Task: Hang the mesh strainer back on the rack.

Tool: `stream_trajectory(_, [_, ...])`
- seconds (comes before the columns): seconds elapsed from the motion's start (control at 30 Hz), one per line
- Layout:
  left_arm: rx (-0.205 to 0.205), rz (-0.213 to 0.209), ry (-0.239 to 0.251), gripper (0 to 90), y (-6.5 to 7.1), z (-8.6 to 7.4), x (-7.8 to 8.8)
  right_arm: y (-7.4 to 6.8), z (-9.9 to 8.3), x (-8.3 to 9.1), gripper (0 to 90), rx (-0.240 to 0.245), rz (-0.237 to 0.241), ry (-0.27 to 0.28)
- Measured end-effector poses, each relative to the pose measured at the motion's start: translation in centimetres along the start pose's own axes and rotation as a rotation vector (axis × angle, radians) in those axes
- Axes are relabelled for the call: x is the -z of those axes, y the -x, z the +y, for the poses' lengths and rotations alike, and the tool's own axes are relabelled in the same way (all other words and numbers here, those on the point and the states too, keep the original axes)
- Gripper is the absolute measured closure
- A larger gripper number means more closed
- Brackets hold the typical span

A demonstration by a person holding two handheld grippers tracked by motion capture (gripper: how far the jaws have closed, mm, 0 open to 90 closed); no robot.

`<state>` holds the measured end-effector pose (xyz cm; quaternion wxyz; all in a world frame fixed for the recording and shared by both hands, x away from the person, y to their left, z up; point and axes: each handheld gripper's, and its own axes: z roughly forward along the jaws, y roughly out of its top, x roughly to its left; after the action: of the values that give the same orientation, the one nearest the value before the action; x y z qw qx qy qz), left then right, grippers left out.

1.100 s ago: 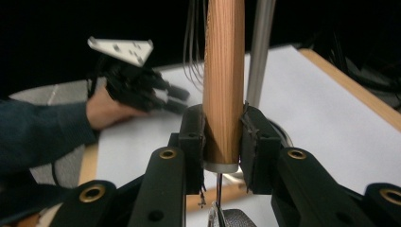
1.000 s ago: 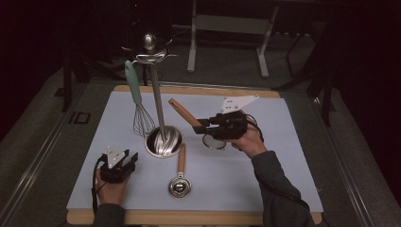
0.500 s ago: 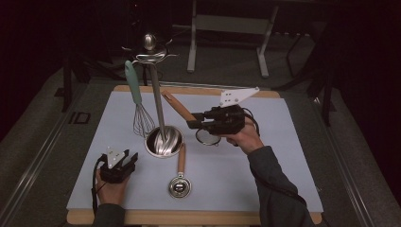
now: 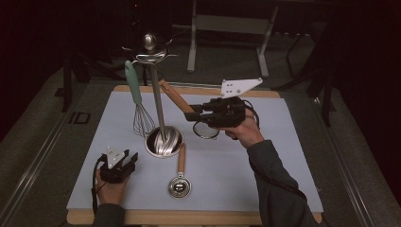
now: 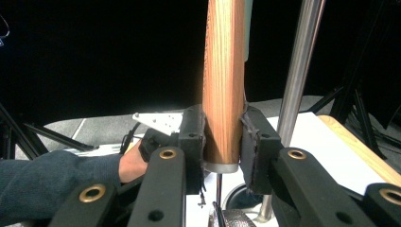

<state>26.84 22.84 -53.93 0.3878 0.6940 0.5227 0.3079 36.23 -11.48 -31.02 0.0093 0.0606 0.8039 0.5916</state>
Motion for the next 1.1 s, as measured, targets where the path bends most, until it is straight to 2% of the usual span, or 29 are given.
stream_trajectory(0.43, [0.002,-0.002,-0.001,61.2,0.0,0.0,0.0,-0.2,2.6,-0.7,72.6,0.024,-0.004,0.021])
stream_trajectory(0.67, [0.005,-0.003,0.001,61.2,0.0,0.0,0.0,0.9,3.0,-1.2,72.5,-0.022,0.001,0.032])
stream_trajectory(0.97, [0.0,-0.002,-0.001,61.1,0.0,0.0,0.0,2.1,2.8,-1.9,72.0,-0.091,0.051,0.033])
stream_trajectory(1.07, [-0.001,-0.002,-0.002,61.0,0.0,0.0,0.0,2.7,2.6,-2.2,71.6,-0.129,0.076,0.042])
stream_trajectory(1.1, [-0.002,-0.002,-0.002,61.0,0.0,0.0,0.0,3.0,2.5,-2.2,71.5,-0.158,0.08,0.042])
